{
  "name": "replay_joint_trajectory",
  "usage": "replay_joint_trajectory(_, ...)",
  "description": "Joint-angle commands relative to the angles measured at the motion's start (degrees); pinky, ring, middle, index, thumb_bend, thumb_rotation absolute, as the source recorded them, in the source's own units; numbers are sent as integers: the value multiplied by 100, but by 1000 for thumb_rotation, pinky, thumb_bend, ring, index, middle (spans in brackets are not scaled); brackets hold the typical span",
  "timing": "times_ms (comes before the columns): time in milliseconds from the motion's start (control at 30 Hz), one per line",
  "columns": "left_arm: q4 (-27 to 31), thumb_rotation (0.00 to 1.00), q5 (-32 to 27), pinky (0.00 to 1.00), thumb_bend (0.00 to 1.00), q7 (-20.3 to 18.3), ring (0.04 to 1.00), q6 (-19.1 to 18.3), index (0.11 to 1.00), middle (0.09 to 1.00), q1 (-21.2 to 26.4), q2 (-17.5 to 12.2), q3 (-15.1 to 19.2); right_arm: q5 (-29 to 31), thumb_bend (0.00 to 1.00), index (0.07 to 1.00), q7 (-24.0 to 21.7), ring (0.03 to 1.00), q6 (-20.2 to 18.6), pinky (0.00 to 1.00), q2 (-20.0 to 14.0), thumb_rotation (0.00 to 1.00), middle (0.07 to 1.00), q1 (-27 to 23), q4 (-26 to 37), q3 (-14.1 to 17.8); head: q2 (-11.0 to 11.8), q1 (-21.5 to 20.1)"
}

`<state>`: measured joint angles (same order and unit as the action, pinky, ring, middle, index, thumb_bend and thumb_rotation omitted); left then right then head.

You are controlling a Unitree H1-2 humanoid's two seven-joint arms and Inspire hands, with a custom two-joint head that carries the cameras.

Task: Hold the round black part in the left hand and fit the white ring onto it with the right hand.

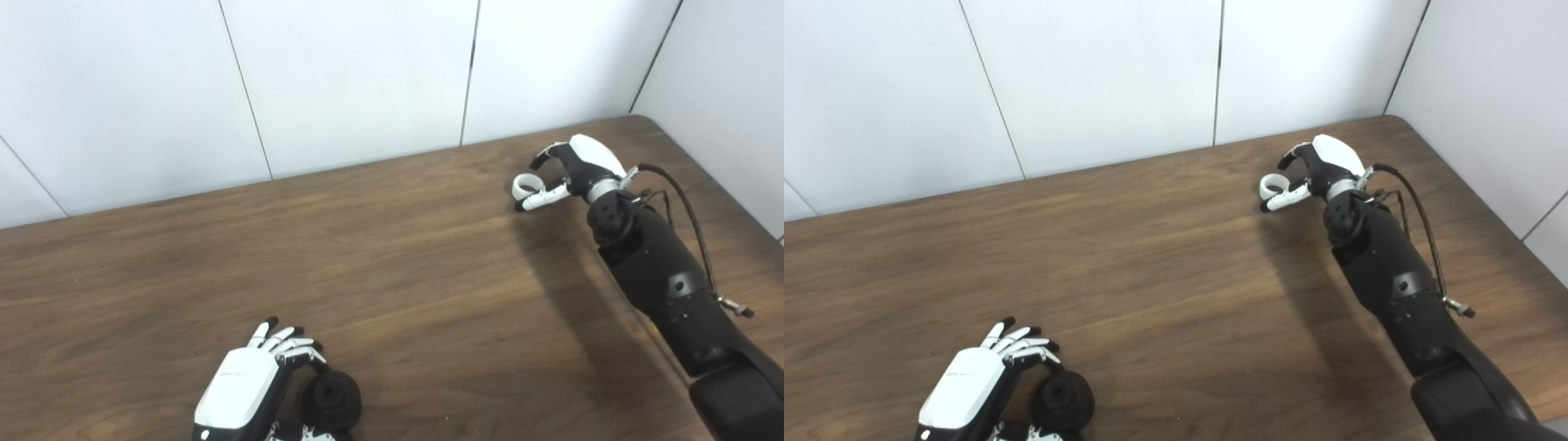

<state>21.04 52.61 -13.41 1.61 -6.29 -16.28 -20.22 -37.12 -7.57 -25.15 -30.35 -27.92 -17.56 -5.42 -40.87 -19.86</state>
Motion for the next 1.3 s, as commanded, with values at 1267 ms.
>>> replay_joint_trajectory(1267, -67, 52, 124, 1000, 520, -258, 878, -37, 485, 760, 9, -174, -36, -16, 781, 633, 184, 928, -87, 818, -151, 248, 877, -356, -26, -99, -26, 8)
